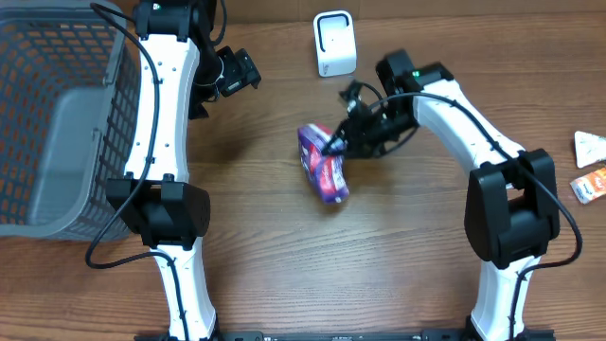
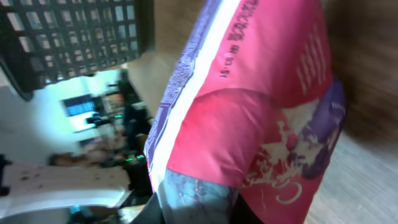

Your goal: Scan the item barcode

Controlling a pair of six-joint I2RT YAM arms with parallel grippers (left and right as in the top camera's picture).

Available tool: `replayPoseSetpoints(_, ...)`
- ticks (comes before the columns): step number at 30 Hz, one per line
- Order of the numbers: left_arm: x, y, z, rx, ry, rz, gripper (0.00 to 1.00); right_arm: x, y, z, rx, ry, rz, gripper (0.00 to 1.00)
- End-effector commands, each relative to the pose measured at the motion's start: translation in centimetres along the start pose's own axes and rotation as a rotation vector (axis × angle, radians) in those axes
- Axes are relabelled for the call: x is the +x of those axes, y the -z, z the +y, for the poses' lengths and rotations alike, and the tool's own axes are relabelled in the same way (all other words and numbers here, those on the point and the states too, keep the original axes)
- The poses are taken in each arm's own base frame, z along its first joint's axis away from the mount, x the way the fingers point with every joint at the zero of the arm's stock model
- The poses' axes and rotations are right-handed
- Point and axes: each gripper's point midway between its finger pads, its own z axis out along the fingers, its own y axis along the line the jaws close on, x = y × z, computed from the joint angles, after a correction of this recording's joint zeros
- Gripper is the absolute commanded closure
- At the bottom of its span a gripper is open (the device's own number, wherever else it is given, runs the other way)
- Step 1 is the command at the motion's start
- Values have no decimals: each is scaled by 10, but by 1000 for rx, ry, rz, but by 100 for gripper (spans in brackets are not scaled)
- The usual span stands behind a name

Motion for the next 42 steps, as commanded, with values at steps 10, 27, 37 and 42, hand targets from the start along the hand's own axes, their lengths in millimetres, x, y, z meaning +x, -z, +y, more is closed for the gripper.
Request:
replayPoseSetpoints(10,1,-3,-1,-6,-15,8,0,-13,131,-121,590,-377,-260,36)
replayPoseSetpoints(27,1,-3,-1,-6,-15,8,0,-7,60,-90,636,240,23,19)
replayPoseSetpoints(37,1,-3,0,-6,-15,9,0,6,37,-123,643,236,45,38)
replayPoseSetpoints(42,1,-3,-1,-6,-15,8,0,6,31,-114,578,191,25,76)
